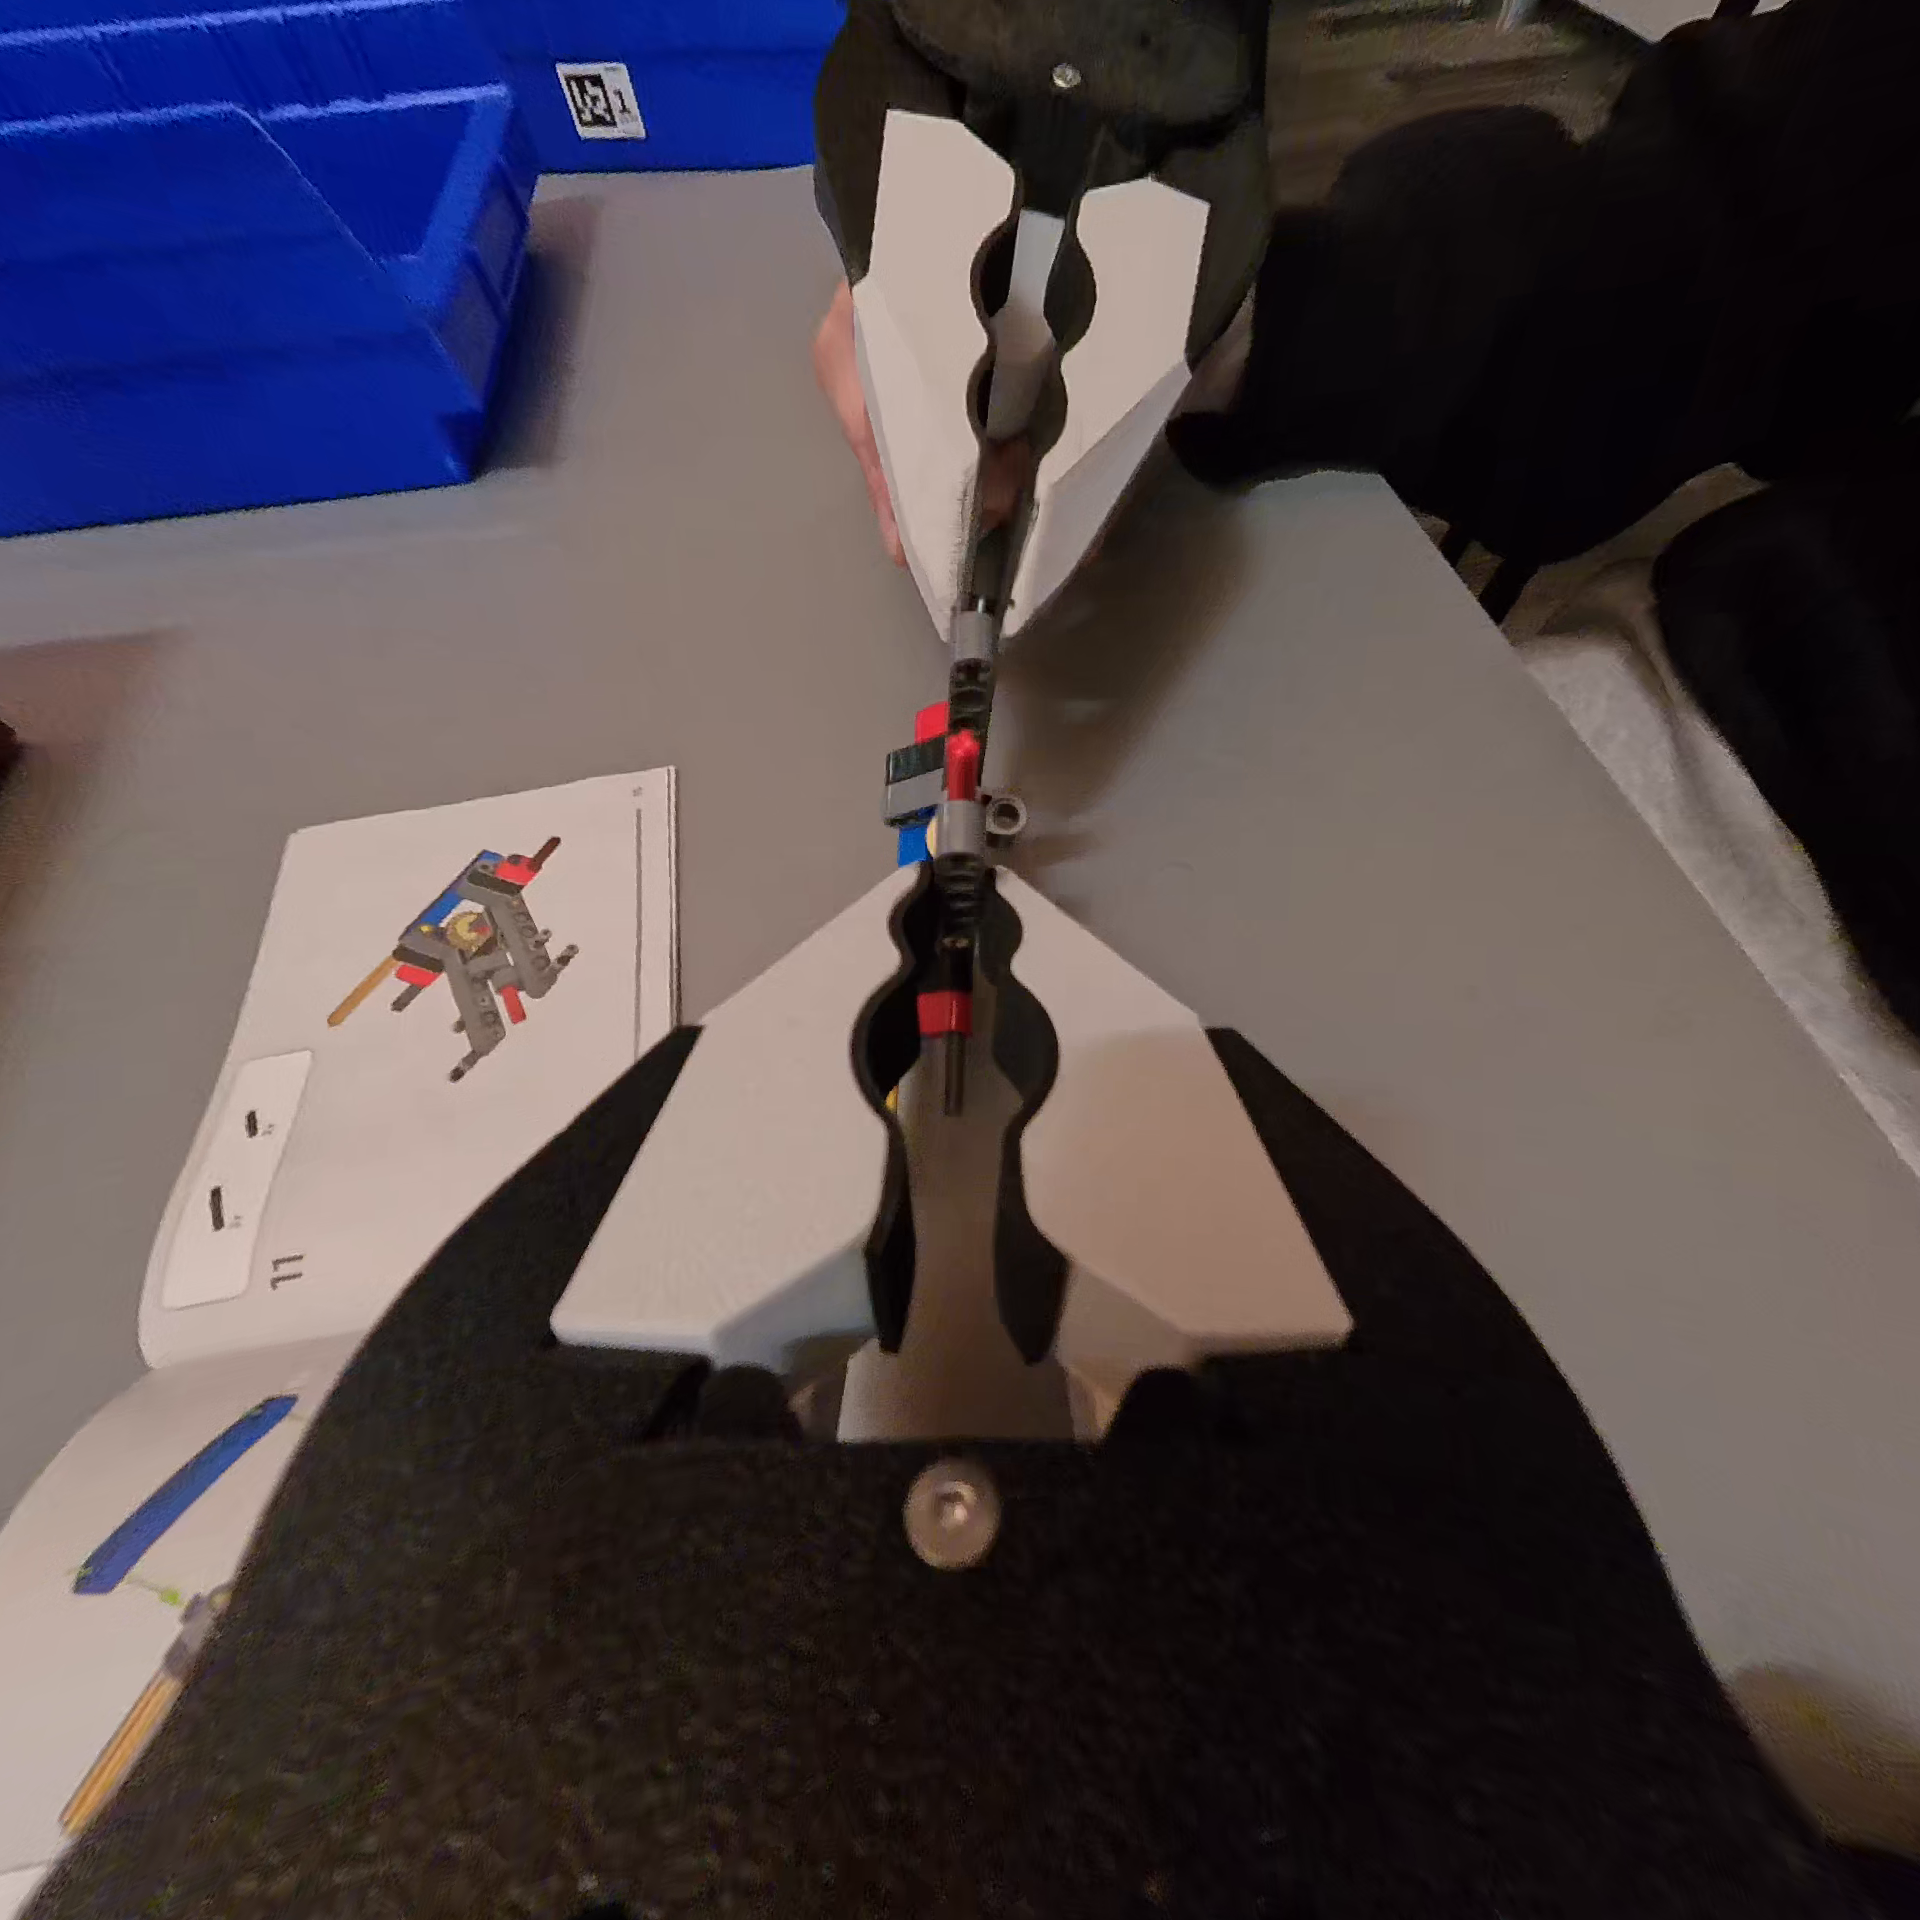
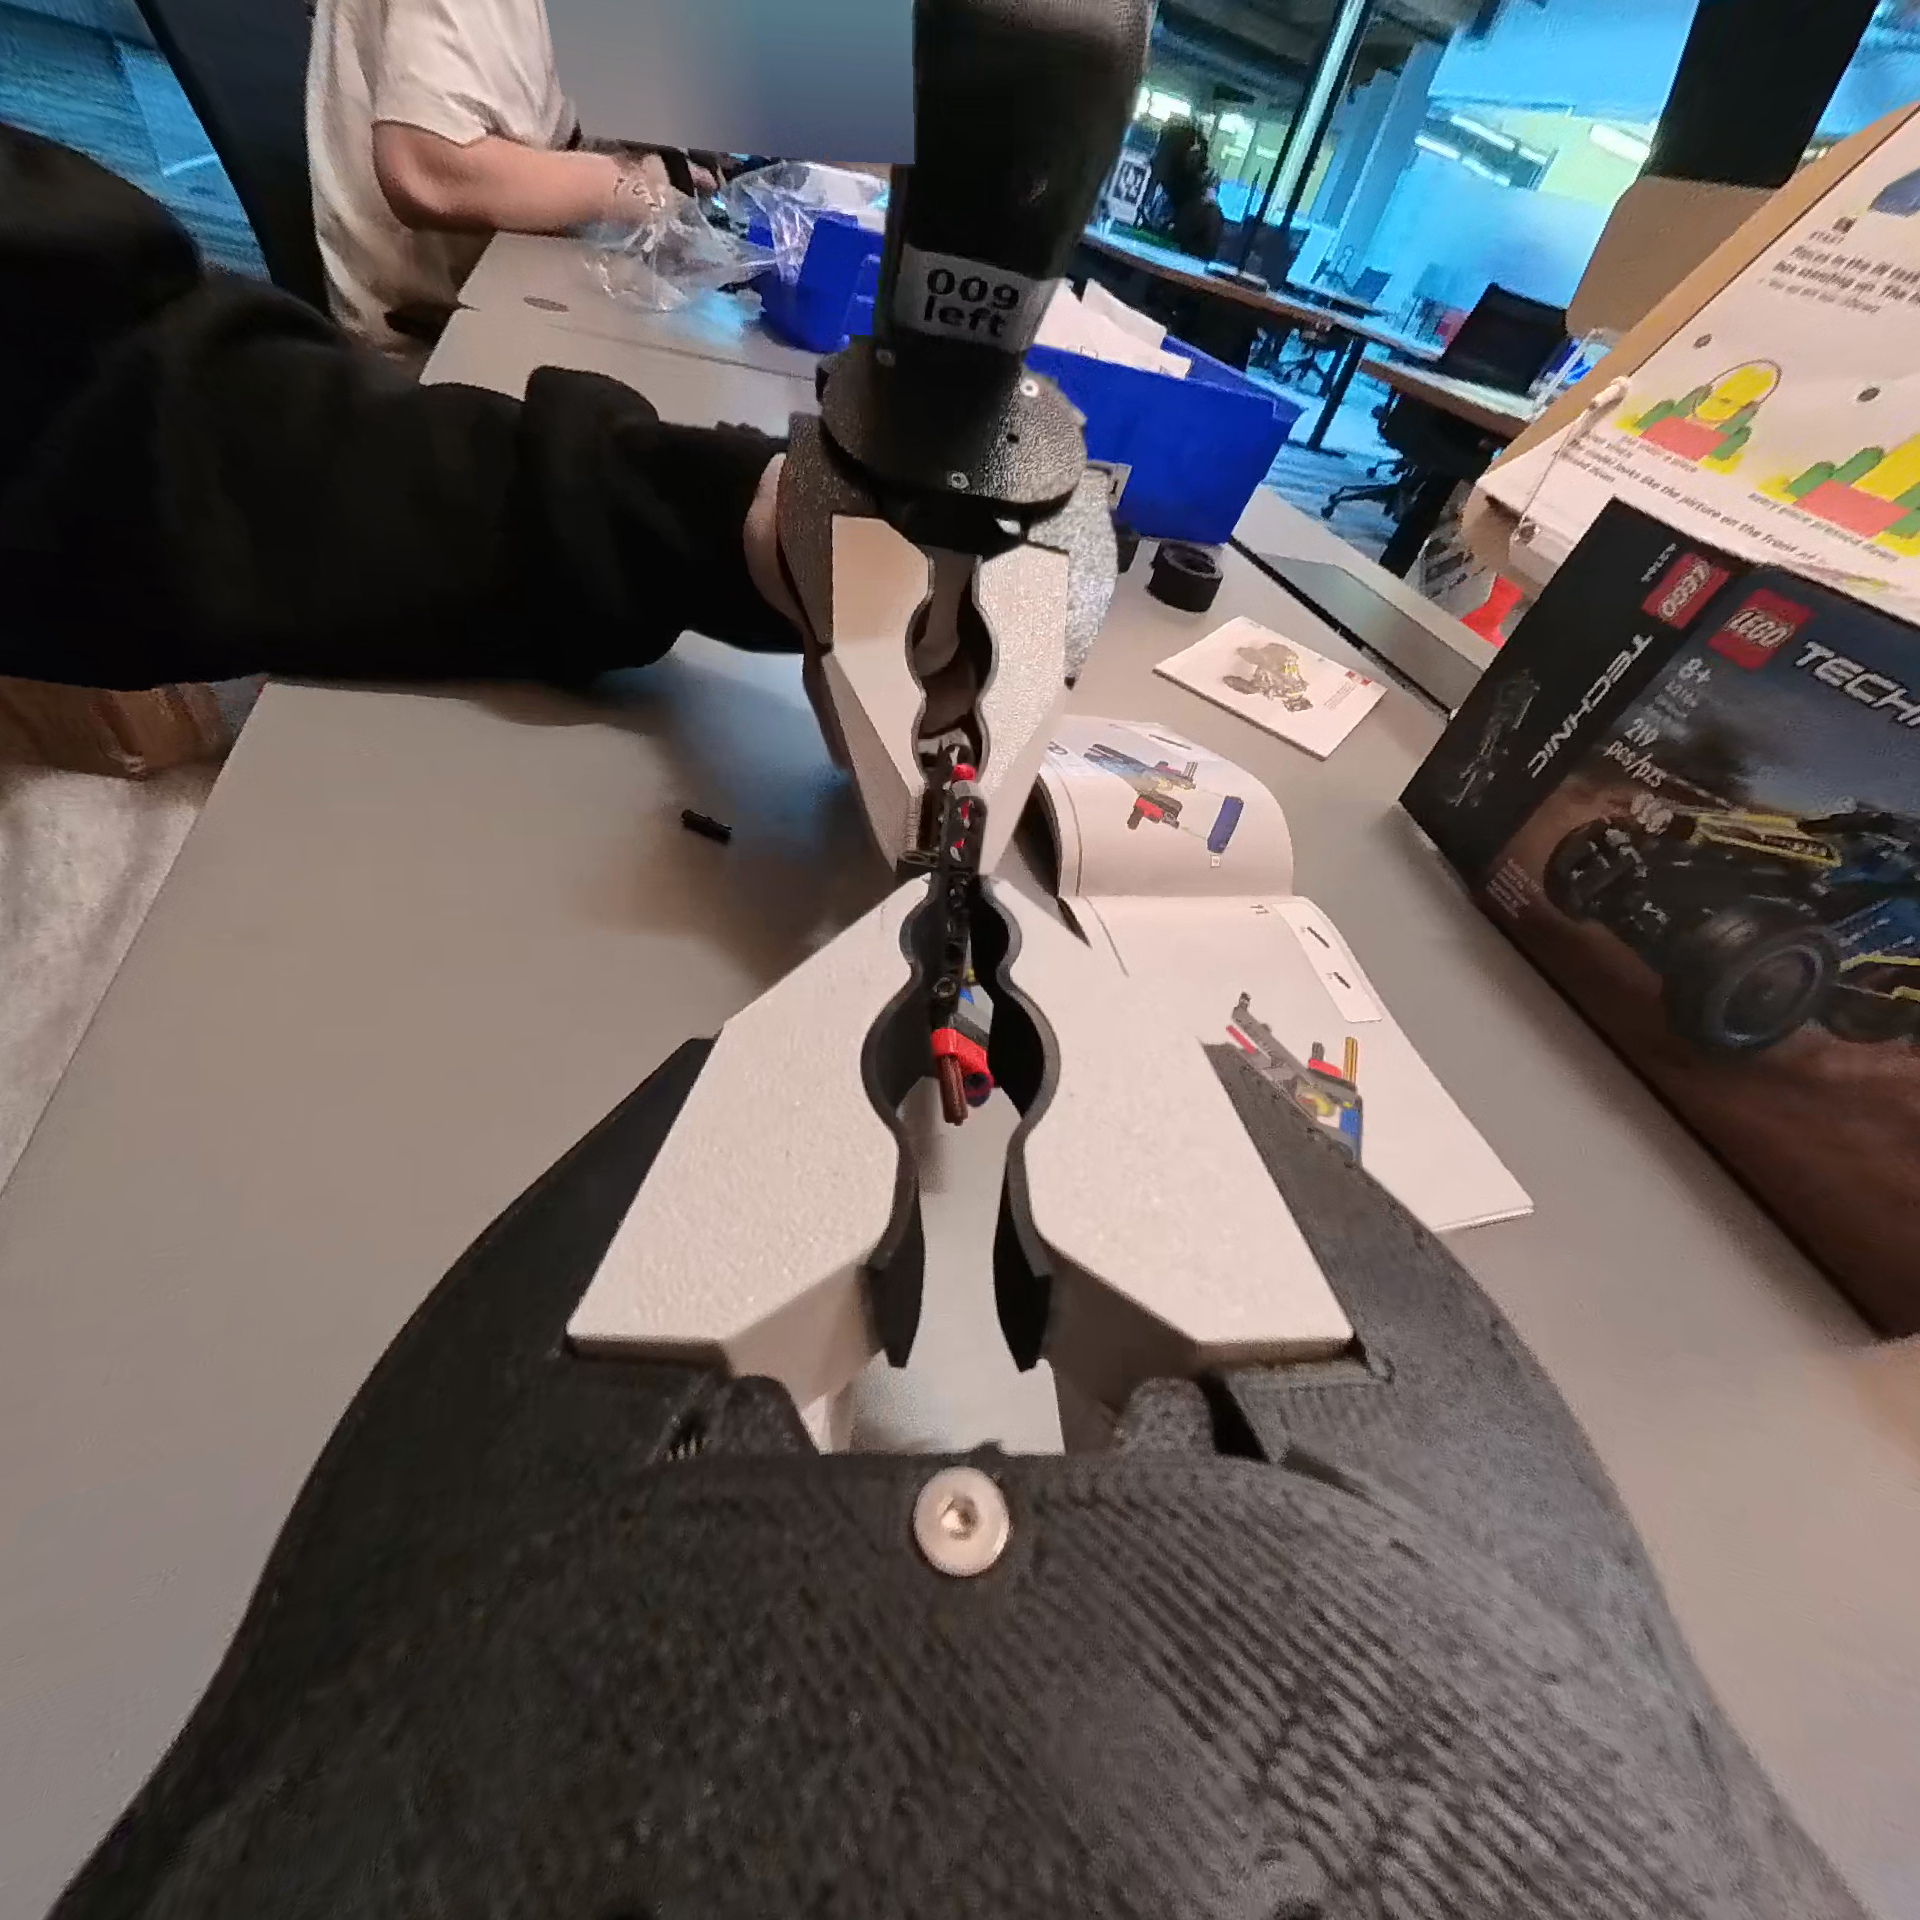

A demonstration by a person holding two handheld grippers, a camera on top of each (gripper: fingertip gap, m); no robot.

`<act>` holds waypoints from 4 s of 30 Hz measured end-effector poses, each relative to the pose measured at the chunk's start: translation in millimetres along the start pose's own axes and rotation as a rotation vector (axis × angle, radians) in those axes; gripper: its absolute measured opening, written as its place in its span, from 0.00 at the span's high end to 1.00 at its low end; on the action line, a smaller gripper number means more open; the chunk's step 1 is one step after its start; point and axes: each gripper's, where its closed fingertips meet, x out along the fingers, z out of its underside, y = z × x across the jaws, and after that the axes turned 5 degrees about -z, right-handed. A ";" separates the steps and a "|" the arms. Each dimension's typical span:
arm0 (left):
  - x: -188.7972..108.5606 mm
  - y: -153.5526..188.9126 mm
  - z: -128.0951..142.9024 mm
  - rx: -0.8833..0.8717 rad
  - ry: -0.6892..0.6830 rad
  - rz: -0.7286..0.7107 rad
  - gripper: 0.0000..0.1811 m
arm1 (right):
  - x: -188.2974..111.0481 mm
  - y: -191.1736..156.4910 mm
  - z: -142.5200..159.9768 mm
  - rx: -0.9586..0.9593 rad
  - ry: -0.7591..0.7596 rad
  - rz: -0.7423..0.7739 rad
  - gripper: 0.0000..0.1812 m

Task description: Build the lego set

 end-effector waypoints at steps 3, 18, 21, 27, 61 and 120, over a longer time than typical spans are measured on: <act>0.8 -0.2 1.7 -0.025 0.003 0.010 0.98 | 0.3 0.8 1.9 0.033 -0.011 -0.014 0.99; 3.0 -5.1 11.9 -0.109 -0.031 0.004 0.97 | 5.3 3.7 19.5 0.111 -0.130 -0.017 0.99; 3.0 -5.6 15.1 -0.090 -0.047 -0.013 0.93 | 7.5 2.9 22.6 0.094 -0.154 -0.010 0.99; 4.5 -9.8 14.1 -0.041 -0.047 -0.065 0.80 | 12.1 1.8 30.3 0.090 -0.210 -0.013 0.98; 16.8 -0.1 -18.9 -0.065 0.017 0.046 0.98 | -10.4 3.5 -3.2 0.172 0.056 -0.077 0.99; 13.8 5.0 -10.9 -0.046 -0.005 0.010 0.98 | 5.8 -5.4 9.4 -0.087 -0.085 -0.017 0.99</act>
